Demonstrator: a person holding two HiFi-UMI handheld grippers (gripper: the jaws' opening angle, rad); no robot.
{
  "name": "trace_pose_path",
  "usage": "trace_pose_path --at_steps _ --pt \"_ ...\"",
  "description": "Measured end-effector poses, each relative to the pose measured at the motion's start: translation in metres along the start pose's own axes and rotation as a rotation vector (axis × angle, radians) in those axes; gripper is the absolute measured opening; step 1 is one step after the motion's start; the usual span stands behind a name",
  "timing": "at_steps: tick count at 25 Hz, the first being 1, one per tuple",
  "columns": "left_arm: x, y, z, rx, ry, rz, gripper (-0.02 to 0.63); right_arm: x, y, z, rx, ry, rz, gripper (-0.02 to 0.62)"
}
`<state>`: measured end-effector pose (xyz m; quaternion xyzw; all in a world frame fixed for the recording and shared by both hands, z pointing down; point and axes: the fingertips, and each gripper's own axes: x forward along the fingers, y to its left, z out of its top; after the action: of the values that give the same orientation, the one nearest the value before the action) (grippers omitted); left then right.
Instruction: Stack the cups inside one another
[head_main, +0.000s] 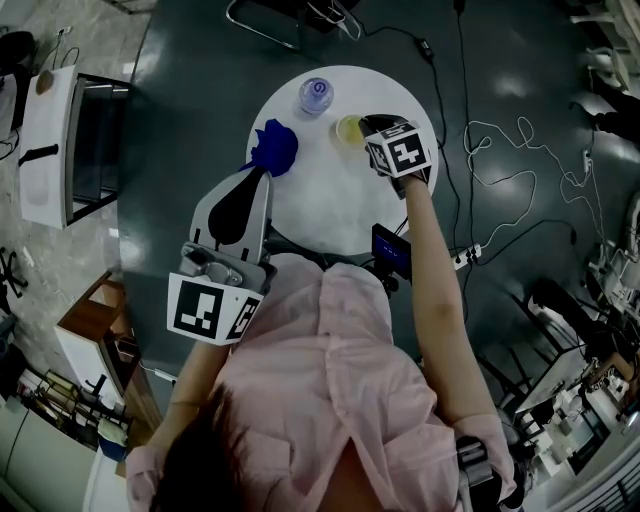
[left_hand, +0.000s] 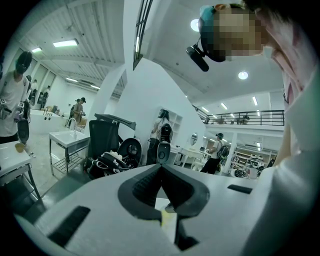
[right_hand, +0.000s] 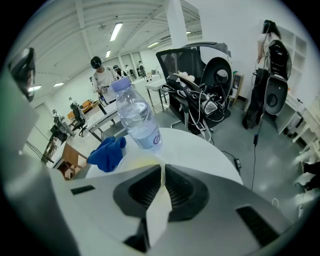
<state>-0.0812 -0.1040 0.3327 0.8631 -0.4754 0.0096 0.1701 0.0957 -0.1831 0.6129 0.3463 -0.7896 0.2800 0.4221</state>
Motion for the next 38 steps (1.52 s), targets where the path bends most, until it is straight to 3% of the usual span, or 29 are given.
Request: trace_pose_path --at_steps 11,23,30,33,38 --pt "0.001 0.0 0.002 0.0 0.002 0.003 0.015 0.003 0.001 0.001 -0.039 0.008 -0.016 0.043" --pt "-0.002 -0.001 0.003 -0.002 -0.002 0.003 0.014 0.001 0.01 0.007 -0.162 -0.005 -0.053 0.044" --pt "-0.003 -0.001 0.001 -0.005 -0.002 0.006 0.015 -0.004 0.011 0.017 -0.157 -0.061 -0.058 0.049" --pt "-0.003 -0.001 0.0 -0.004 -0.005 0.004 0.014 -0.004 0.011 0.018 -0.147 -0.065 -0.057 0.101" --pt "-0.005 -0.003 0.0 -0.002 -0.005 0.005 0.015 -0.009 0.008 0.017 -0.131 -0.078 -0.072 0.11"
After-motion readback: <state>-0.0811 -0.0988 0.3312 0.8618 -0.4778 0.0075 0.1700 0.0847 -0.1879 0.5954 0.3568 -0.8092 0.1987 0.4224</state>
